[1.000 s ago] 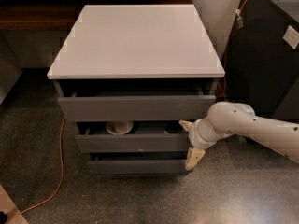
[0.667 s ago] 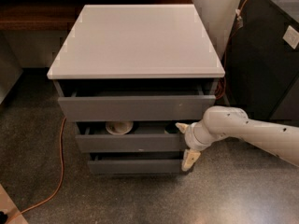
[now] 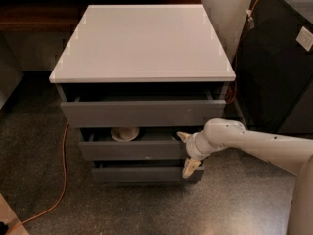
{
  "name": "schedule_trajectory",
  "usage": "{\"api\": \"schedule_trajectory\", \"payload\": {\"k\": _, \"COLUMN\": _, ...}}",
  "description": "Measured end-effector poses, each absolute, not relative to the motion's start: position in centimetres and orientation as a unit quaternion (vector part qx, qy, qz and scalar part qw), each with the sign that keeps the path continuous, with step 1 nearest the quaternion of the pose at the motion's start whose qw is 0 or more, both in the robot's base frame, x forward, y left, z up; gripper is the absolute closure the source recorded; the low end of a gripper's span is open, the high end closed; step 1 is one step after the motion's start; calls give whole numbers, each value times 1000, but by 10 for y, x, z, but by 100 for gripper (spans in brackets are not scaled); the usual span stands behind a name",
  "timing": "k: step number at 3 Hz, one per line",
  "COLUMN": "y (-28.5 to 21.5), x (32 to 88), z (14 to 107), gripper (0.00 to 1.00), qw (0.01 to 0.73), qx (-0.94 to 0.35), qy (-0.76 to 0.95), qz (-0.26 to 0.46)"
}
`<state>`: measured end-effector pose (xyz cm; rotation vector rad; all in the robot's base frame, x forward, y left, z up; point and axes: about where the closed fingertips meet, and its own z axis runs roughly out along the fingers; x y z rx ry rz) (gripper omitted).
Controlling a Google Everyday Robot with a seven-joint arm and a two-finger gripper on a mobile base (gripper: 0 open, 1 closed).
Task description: Pick apple from middle drawer and place on counter
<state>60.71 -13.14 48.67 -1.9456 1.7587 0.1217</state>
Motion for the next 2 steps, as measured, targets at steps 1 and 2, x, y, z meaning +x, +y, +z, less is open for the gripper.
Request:
{"api": "schedule_trajectory", "payload": {"k": 1, "y": -124, "x": 624, "z": 470, "gripper": 0, "qw": 266, "qx": -714, "qy": 646, "qz": 49}}
{"api": "schedule_trajectory", "payload": {"k": 2, "y": -117, "x": 642, "z": 454, "gripper": 0, "qw": 278, "qx": -705, "qy": 650, "qz": 61}}
